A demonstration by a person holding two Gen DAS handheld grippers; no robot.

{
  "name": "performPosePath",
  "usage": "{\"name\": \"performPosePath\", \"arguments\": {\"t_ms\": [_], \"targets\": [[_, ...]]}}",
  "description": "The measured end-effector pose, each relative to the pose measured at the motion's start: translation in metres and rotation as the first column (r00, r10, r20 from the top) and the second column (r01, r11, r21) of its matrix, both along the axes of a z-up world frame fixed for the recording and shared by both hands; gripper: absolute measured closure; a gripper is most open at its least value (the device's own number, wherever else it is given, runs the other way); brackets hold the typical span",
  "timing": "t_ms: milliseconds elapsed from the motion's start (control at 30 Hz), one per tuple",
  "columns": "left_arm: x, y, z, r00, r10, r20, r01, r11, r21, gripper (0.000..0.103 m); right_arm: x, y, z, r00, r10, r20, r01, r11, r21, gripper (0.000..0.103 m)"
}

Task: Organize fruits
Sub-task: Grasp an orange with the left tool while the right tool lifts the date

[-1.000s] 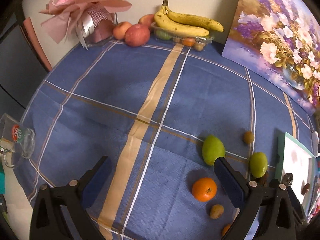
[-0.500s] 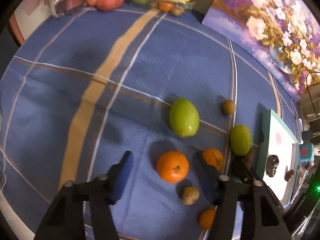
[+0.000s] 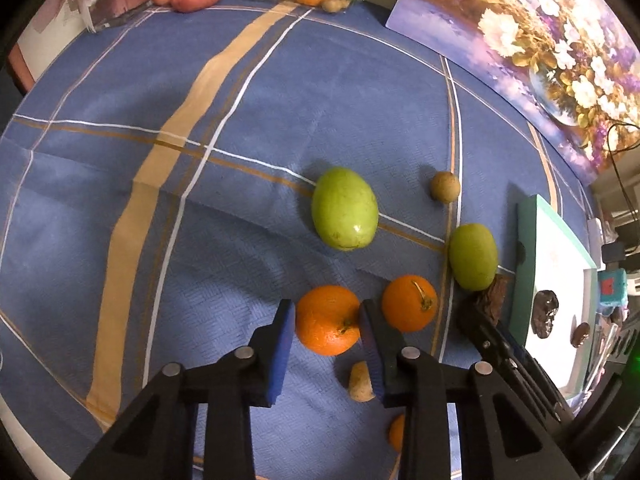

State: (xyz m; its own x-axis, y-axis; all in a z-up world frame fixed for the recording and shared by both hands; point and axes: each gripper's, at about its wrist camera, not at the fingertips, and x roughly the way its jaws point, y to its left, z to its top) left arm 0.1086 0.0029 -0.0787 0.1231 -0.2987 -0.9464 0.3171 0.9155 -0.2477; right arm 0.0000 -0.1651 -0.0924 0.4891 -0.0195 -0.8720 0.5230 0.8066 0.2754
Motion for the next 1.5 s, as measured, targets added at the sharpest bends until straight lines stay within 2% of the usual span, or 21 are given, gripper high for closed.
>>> {"name": "performPosePath", "arguments": {"t_ms": [300,600,1000,1233,1367,1500], "targets": [[-0.006,-0.008,0.001,0.999,-0.002,0.041,0.0,0.999,0.05,0.068,0.0,-0.001,0.0,1.0,0.007,-0.011,-0.007,1.0,0.006,0.067],[-0.008,-0.015,0.001,0.997,0.02,0.069,-0.026,0.996,0.091,0.068,0.006,0.008,0.007,0.997,0.054,-0.058,-0.057,0.997,-0.053,0.067],[-0.01,-0.025,-0.001,0.995,0.033,0.096,-0.046,0.991,0.127,0.069,-0.011,-0.003,0.037,0.998,0.065,-0.023,-0.066,0.996,-0.057,0.067],[-0.006,-0.018,0.0,0.994,0.095,0.054,-0.098,0.994,0.054,0.07,-0.032,-0.017,0.061,0.998,0.058,0.008,-0.057,0.996,-0.073,0.068],[-0.009,-0.023,0.008,0.993,0.095,0.068,-0.098,0.995,0.036,0.07,-0.048,-0.029,0.079,0.998,0.051,0.037,-0.047,0.994,-0.102,0.068],[-0.015,-0.026,0.019,0.99,0.097,0.098,-0.099,0.995,0.021,0.07,-0.058,-0.044,0.084,0.999,0.031,0.033,-0.027,0.994,-0.107,0.068]]}}
